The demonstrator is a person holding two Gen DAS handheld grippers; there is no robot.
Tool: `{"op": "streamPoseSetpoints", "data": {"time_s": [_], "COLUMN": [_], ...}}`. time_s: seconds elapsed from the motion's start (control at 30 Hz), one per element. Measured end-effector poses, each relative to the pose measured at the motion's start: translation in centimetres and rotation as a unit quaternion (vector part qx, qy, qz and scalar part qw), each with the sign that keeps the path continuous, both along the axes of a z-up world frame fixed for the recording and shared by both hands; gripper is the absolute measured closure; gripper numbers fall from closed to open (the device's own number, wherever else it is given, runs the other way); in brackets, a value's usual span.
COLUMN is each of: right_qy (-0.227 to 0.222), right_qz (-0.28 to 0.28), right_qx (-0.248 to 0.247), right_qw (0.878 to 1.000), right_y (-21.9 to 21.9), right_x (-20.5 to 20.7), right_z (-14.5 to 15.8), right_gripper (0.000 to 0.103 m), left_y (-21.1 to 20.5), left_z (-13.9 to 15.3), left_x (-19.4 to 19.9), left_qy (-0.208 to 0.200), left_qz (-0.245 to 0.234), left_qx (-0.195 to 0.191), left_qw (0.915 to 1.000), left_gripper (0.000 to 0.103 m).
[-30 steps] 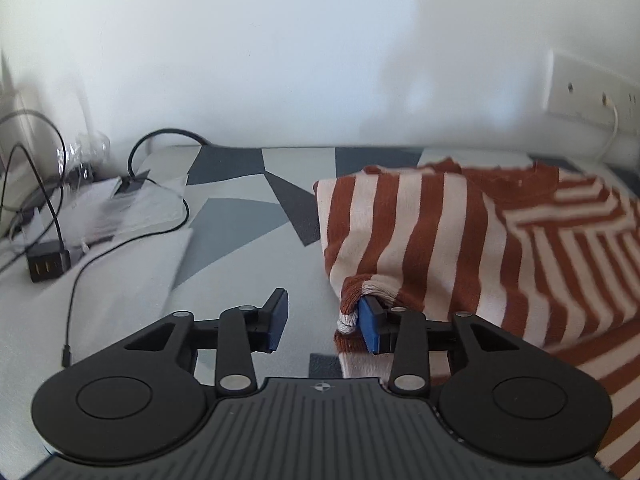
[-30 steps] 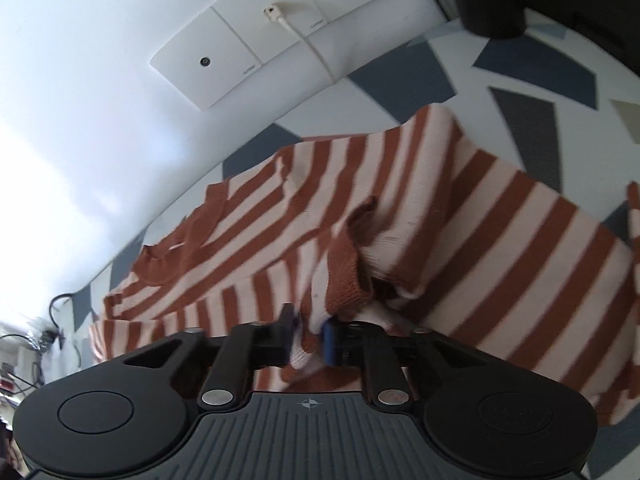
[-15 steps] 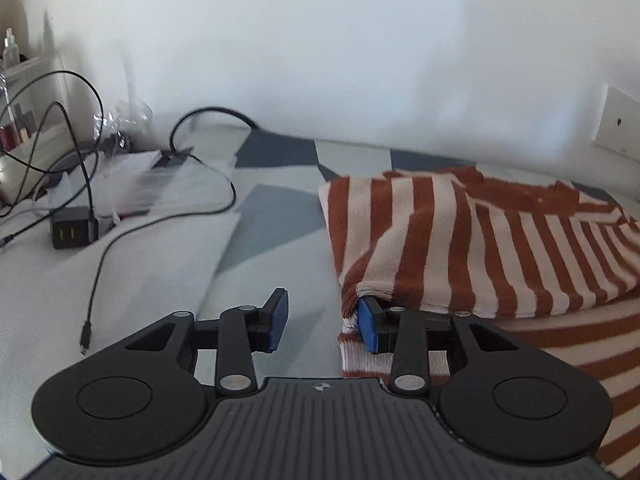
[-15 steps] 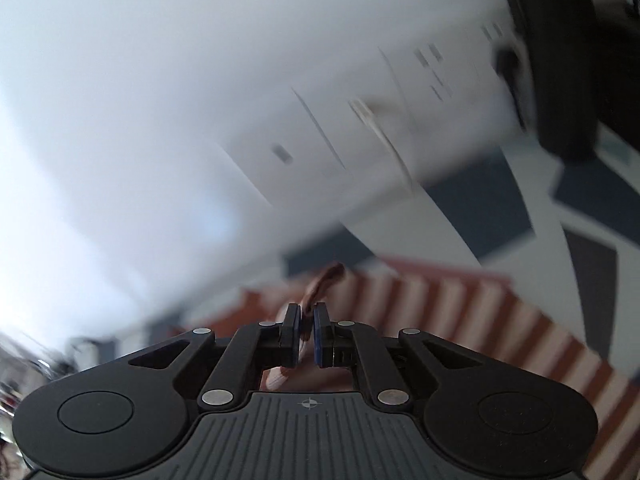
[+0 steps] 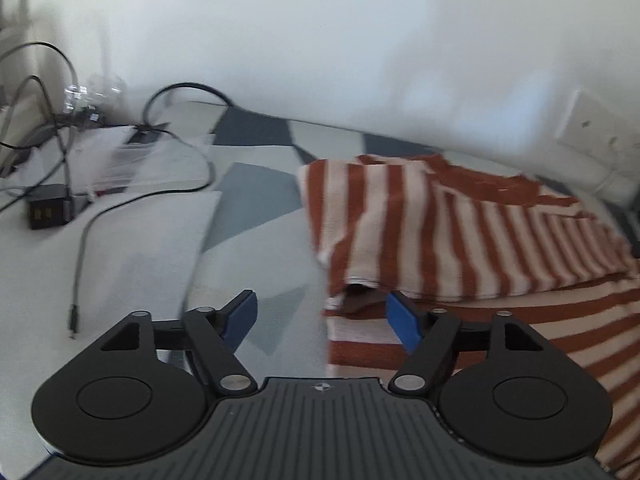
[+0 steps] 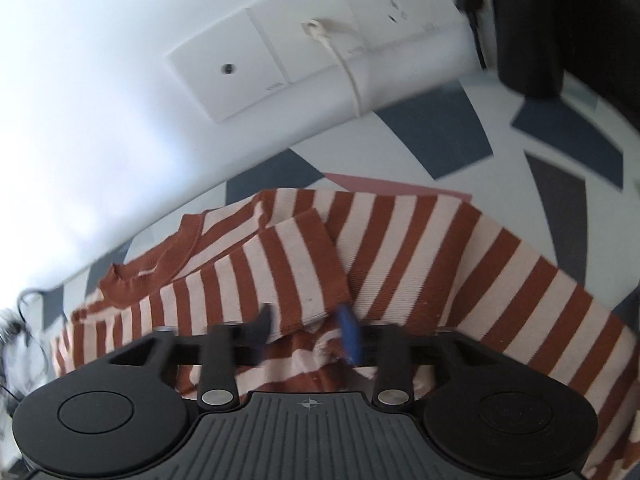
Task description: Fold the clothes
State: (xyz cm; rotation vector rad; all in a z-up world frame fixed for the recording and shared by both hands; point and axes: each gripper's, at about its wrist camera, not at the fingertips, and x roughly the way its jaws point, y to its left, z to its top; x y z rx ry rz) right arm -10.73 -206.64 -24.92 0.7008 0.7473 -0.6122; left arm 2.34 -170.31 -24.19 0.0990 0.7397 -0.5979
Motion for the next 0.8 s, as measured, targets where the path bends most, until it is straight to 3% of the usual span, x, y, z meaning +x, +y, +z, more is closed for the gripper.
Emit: {"op": "streamPoseSetpoints", "data": {"time_s": [0.07, 0.17, 0.2, 0.33, 0.4, 0.43, 0.5, 0.53, 0.6, 0.73, 0.8], "right_qy": [0.013, 0.040, 0.051, 0.086, 0.082, 0.079, 0.077, 0.079, 0.081, 0.081, 0.085], "right_qz": [0.018, 0.049, 0.058, 0.070, 0.067, 0.067, 0.068, 0.068, 0.069, 0.069, 0.066], "right_qx": [-0.045, -0.111, -0.128, -0.155, -0.147, -0.142, -0.141, -0.141, -0.140, -0.137, -0.138], "right_qw": [0.999, 0.992, 0.989, 0.982, 0.983, 0.984, 0.985, 0.985, 0.984, 0.985, 0.985], "right_y": [1.7, 4.4, 5.2, 7.4, 8.0, 8.3, 8.7, 8.8, 9.0, 9.1, 9.2], "right_x": [0.3, 0.9, 1.2, 1.8, 2.0, 2.0, 2.3, 2.5, 2.7, 2.9, 3.0], "right_z": [0.5, 0.0, -0.4, -1.9, -2.0, -2.0, -1.9, -1.9, -2.0, -2.2, -2.3], "right_gripper": [0.027, 0.011, 0.010, 0.009, 0.008, 0.006, 0.004, 0.004, 0.003, 0.001, 0.001], "left_y": [0.7, -1.0, -2.0, -6.2, -7.7, -8.3, -8.9, -8.6, -7.1, -7.9, -7.7], "left_z": [1.5, 2.9, 2.9, 0.4, -1.1, -1.6, -2.6, -2.9, -3.1, -2.8, -2.1], "left_x": [-0.6, 0.6, 1.4, 5.5, 7.0, 7.3, 7.9, 8.2, 8.8, 7.9, 7.0], "left_qy": [-0.001, -0.009, -0.003, 0.098, 0.131, 0.128, 0.084, 0.064, 0.066, 0.048, 0.032], "left_qz": [-0.030, -0.060, -0.069, -0.106, -0.108, -0.105, -0.064, -0.036, -0.008, -0.039, -0.045], "left_qx": [-0.042, -0.079, -0.087, -0.134, -0.125, -0.107, -0.030, -0.010, -0.039, 0.007, 0.009], "left_qw": [0.9986, 0.9950, 0.9938, 0.9804, 0.9776, 0.9804, 0.9939, 0.9972, 0.9970, 0.9981, 0.9984], "left_gripper": [0.023, 0.022, 0.022, 0.022, 0.022, 0.022, 0.022, 0.025, 0.025, 0.025, 0.025]}}
